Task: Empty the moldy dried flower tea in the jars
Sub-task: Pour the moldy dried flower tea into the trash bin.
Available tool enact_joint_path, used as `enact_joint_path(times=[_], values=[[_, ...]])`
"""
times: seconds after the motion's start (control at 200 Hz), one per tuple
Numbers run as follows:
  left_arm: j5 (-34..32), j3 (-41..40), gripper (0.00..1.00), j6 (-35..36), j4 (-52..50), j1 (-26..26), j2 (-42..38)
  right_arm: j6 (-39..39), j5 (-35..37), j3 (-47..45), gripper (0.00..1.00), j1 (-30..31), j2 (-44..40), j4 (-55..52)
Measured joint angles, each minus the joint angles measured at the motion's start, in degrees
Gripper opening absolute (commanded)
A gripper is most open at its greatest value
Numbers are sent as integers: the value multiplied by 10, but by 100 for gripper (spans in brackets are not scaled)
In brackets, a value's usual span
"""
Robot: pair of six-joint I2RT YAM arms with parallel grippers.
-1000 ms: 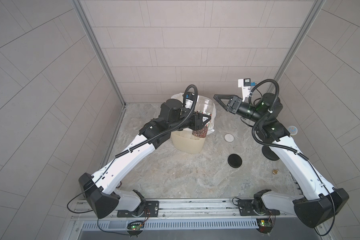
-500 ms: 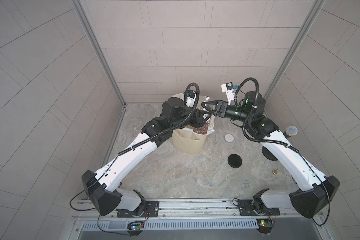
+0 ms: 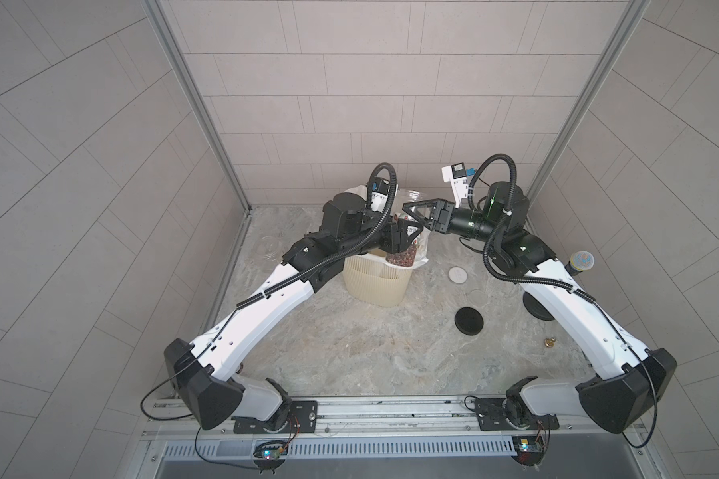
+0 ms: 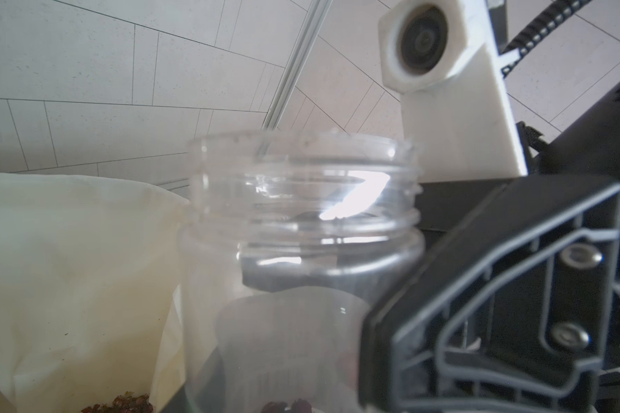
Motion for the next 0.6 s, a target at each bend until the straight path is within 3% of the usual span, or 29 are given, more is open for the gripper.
enact_joint_path(times=[0.08,0.31,0.6], values=[[11,0,82,-1,4,2,0,-1,-6,0,42,-4,1,3],[47,0,83,-9,19,21,-1,-2,-24,14,40,-30,12,7],[95,-19,82,-78,92,85,-37,-23,-30,45,38,-82,44,-7]])
